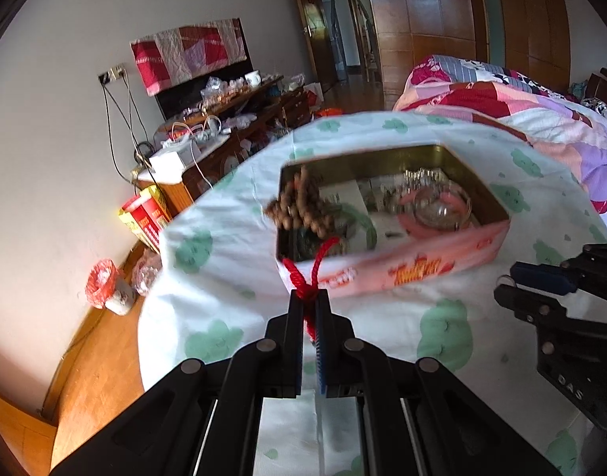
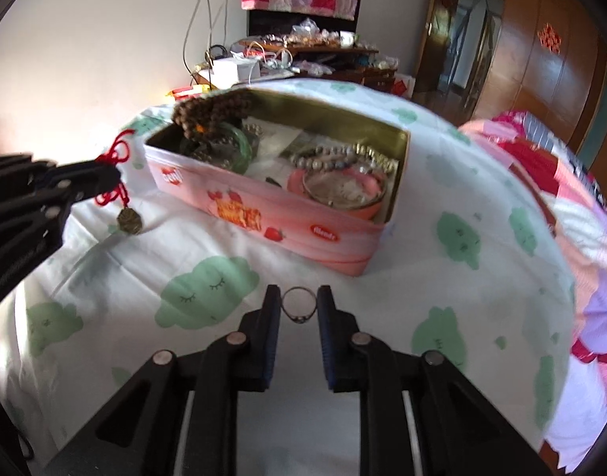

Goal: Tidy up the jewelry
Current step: 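Carry the red cord and silver ring over the pink tin with both tools, then open the right tool over the tin while the left tool releases the red cord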

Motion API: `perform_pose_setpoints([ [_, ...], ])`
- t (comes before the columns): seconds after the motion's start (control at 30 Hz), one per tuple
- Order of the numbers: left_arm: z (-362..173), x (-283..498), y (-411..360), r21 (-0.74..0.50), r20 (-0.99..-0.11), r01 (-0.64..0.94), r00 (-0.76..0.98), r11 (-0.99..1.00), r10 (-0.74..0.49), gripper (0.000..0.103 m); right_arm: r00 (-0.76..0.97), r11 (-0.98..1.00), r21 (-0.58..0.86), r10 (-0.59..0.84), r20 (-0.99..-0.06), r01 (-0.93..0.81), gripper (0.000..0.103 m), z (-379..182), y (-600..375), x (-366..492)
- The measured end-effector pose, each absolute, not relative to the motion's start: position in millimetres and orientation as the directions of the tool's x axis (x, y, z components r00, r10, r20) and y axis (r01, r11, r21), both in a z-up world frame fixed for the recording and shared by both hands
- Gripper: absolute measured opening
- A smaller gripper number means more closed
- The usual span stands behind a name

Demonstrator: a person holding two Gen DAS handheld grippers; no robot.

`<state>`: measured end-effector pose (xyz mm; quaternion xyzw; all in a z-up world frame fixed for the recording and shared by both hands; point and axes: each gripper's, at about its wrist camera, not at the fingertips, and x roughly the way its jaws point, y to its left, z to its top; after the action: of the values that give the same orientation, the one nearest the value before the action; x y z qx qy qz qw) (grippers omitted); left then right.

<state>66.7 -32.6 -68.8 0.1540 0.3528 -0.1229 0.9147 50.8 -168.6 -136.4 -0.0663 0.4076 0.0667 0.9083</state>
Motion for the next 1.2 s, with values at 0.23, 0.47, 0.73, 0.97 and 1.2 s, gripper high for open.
perform_pose_setpoints([
  [0.23, -29.2, 73.7, -40.7, 0.216, -0.638, 0.343, 0.759, 0.914, -0.134, 0.004, 0.727, 0.980, -0.083, 0.077, -0.683, -0.182, 0.020, -94.5, -168.7, 51.9],
  [0.47, -16.3, 96.5, -51.4, 0.247, -0.625, 0.339, 0.772, 0.908, -0.119, 0.004, 0.758, 0.982, -0.097, 0.061, -0.649, -0.162, 0.020, -76.6, -173.7, 79.7],
  [0.73, -16.6, 130.5, -69.2, 0.269, -0.620, 0.322, 0.779, 0.908, -0.093, 0.004, 0.769, 0.983, -0.107, 0.046, -0.637, -0.147, 0.020, -75.5, -177.2, 112.1],
  [0.97, -39.3, 161.3, -78.4, 0.244, -0.646, 0.312, 0.758, 0.918, -0.086, 0.007, 0.759, 0.983, -0.106, 0.047, -0.650, -0.151, 0.021, -92.5, -176.2, 138.2],
  [1.2, -54.4, 158.4, -73.6, 0.280, -0.629, 0.250, 0.777, 0.927, -0.019, 0.074, 0.743, 0.987, -0.096, 0.035, -0.669, -0.132, 0.040, -109.2, -179.0, 139.1],
])
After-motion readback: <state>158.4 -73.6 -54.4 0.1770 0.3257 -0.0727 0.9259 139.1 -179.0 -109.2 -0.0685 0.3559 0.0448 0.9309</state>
